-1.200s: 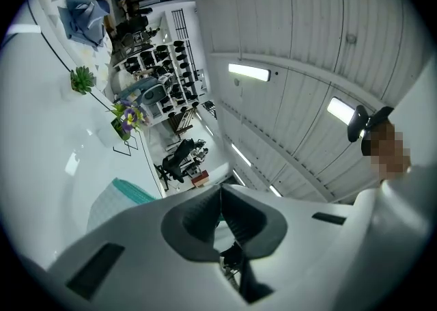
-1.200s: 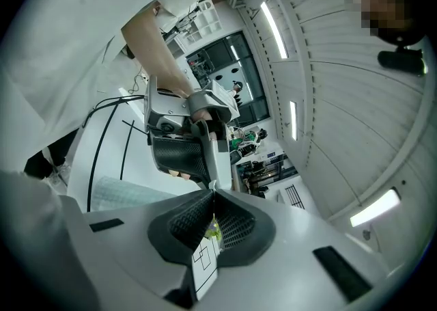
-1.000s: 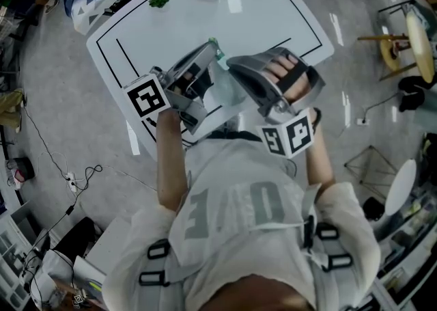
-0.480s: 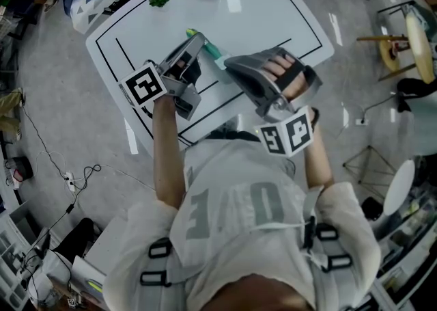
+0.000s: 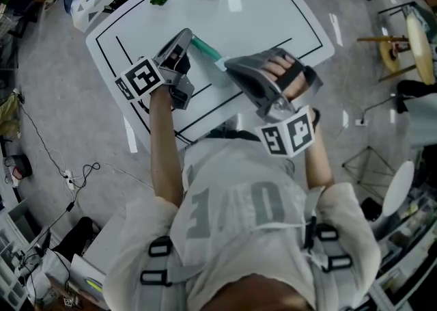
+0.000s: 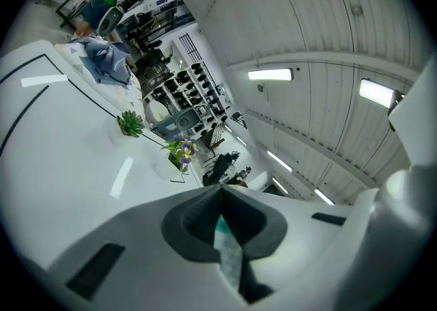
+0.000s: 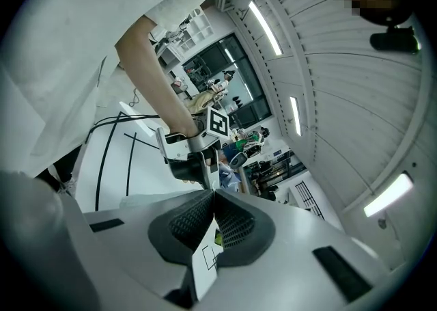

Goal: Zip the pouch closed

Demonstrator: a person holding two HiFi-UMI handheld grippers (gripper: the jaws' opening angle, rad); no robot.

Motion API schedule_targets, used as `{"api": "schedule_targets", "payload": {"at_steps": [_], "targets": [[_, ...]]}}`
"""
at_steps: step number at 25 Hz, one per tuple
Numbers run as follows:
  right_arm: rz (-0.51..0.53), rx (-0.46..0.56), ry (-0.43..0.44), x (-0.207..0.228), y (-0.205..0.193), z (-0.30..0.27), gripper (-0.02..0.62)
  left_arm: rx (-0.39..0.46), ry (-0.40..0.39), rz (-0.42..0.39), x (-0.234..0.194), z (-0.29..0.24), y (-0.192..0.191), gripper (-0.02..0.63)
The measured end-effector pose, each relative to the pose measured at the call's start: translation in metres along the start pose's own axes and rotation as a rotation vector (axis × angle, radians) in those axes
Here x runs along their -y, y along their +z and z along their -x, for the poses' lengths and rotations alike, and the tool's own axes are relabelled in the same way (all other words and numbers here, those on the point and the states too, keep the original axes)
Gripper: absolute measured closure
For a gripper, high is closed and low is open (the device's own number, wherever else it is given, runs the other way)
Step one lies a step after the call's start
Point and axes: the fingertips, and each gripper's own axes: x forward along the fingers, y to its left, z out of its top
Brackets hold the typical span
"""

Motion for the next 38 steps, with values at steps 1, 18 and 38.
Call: {"api": "schedule_targets", "payload": {"at_steps": [1, 18, 38], "targets": [[0.001, -0.002, 0.002, -0.001, 0.000, 0.001, 0.584, 0.002, 0.013, -0.003, -0.004, 0.001, 0.001, 0.600], [-0.046, 0.014, 0.015, -0.003, 0.002, 0.004, 0.584, 0.040, 0.131, -0.055, -0.033, 0.011, 0.014, 0.600], [-0.475, 0.106, 0.077, -0.015, 0.004, -0.017, 0.583, -0.033, 0.491, -0.462, -0.004, 0.135, 0.033, 0.600]]}}
